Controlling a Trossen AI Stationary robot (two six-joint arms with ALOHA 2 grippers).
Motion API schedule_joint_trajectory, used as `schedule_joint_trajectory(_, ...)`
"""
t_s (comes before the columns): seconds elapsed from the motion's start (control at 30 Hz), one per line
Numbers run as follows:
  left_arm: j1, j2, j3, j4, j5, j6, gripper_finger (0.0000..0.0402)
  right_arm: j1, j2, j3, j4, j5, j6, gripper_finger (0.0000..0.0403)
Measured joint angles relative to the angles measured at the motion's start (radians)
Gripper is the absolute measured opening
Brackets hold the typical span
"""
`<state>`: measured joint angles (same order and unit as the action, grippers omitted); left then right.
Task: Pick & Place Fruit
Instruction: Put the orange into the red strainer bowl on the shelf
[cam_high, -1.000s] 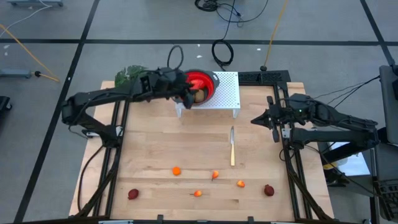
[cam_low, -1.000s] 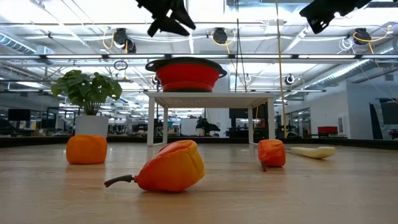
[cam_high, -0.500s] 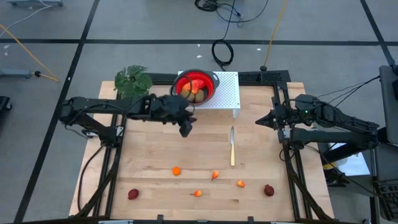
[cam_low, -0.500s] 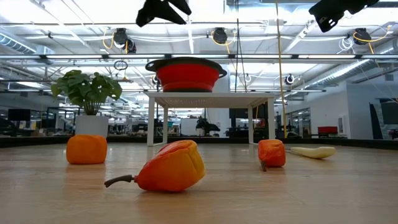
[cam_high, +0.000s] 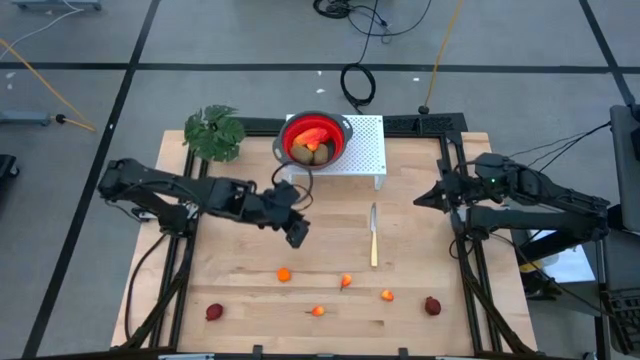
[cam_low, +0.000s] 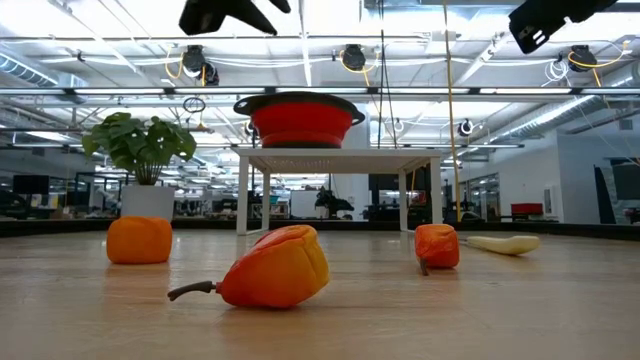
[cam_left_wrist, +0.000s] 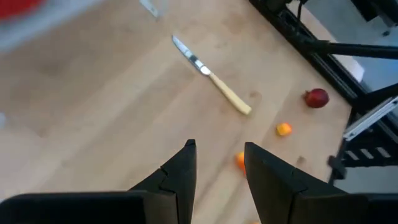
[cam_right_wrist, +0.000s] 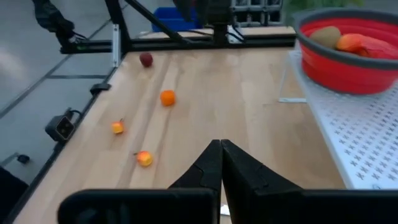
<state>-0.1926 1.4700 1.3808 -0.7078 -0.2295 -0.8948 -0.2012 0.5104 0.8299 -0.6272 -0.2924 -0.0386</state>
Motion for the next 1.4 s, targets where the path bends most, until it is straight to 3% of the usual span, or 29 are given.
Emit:
schedule_joint_trajectory(0.33, -0.109, 0.103, 0.0, -0.053, 0.001, -0.16, 0.0131, 0.0, -0.058, -0.098, 0.046, -0.027, 0.059, 0.0)
schedule_joint_trajectory(0.53, -0.149, 0.178, 0.0, -0.051, 0.042, -0.176, 0.0131, 0.0, -0.133, -0.202, 0.088, -0.029, 0.106, 0.0)
schedule_joint_trajectory(0.93, -0.176, 0.285, 0.0, -0.052, 0.099, -0.188, 0.0131, 0.0, -0.304, -0.282, 0.092, -0.021, 0.116, 0.0)
schedule_joint_trajectory(1.07, -0.176, 0.294, 0.0, -0.069, 0.099, -0.188, 0.0131, 0.0, -0.338, -0.285, 0.101, 0.055, 0.133, 0.0)
schedule_joint_trajectory(1.4, -0.165, 0.288, 0.0, -0.146, 0.1, -0.189, 0.0132, 0.0, -0.355, -0.427, 0.395, 0.083, 0.214, 0.0)
